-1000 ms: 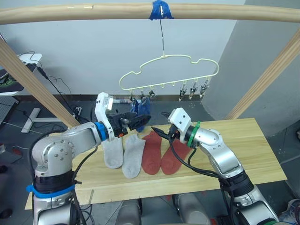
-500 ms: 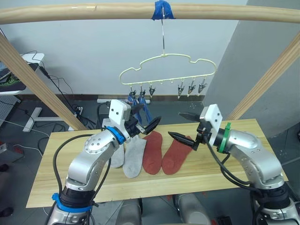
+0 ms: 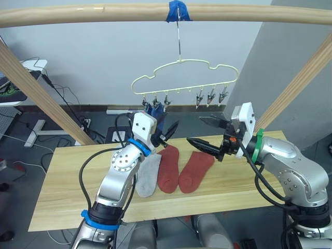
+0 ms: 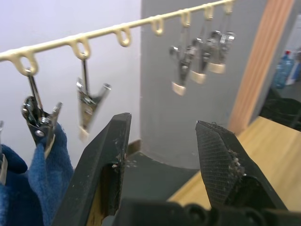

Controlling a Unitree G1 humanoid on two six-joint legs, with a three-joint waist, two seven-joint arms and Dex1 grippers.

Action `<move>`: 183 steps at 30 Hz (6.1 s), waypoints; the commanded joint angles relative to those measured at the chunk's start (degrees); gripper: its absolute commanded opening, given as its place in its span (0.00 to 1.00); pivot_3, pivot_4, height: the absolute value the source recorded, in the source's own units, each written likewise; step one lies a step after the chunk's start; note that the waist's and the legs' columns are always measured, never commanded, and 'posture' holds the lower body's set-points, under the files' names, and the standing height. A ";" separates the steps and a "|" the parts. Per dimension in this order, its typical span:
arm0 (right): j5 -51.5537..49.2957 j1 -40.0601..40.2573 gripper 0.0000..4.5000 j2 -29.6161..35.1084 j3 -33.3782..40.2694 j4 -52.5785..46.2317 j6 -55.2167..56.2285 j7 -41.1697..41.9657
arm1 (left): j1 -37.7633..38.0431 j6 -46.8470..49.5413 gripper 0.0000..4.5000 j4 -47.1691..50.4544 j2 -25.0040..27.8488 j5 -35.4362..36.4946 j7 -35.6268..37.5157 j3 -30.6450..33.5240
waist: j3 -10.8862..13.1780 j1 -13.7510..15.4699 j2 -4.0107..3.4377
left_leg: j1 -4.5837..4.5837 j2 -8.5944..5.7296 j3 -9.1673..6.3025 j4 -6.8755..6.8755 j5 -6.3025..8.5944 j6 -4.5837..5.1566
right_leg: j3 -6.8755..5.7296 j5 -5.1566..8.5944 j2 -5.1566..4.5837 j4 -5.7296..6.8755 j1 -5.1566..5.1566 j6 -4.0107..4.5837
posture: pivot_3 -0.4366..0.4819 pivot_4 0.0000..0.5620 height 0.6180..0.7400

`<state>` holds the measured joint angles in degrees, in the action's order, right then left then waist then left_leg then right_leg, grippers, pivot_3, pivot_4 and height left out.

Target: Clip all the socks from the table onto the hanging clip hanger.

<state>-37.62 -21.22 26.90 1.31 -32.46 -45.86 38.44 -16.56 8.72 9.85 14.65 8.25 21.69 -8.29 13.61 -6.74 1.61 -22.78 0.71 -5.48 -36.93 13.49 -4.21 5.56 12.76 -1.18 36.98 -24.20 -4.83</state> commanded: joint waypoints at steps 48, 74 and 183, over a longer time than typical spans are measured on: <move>-4.21 -4.34 1.00 0.62 -0.09 -1.36 2.11 -3.22 | -8.87 -11.76 0.53 -14.75 -8.00 -5.87 -7.41 3.96 | 0.00 -1.34 0.00 | -0.03 -0.01 -0.02 -0.01 0.00 0.02 | -0.02 -0.01 0.00 -0.02 0.00 -0.03 | 0.25 0.35 1.00; -4.81 -5.21 1.00 1.71 -0.52 -2.26 1.69 -4.54 | -10.61 -12.55 0.53 -17.98 -8.96 -5.69 -9.29 4.89 | 0.00 -1.41 0.00 | -0.03 0.00 -0.01 0.00 0.00 0.02 | -0.01 -0.01 0.01 -0.02 0.00 -0.04 | 0.24 0.33 1.00; 15.35 0.02 1.00 8.67 -13.63 10.05 7.20 -7.36 | -15.11 9.25 0.04 -13.80 -4.87 4.31 1.70 7.49 | -0.03 -1.78 0.06 | -0.01 -0.01 0.00 0.01 0.00 0.02 | -0.01 -0.01 0.01 -0.04 0.00 -0.05 | 0.24 0.37 1.00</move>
<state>-27.84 -22.44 35.95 -9.37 -27.51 -41.39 32.38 -30.70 9.61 -7.46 7.88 7.31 18.80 -2.31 13.58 -8.52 1.67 -22.75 0.71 -5.48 -36.92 13.49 -4.19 5.54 12.75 -1.17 36.96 -24.18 -4.87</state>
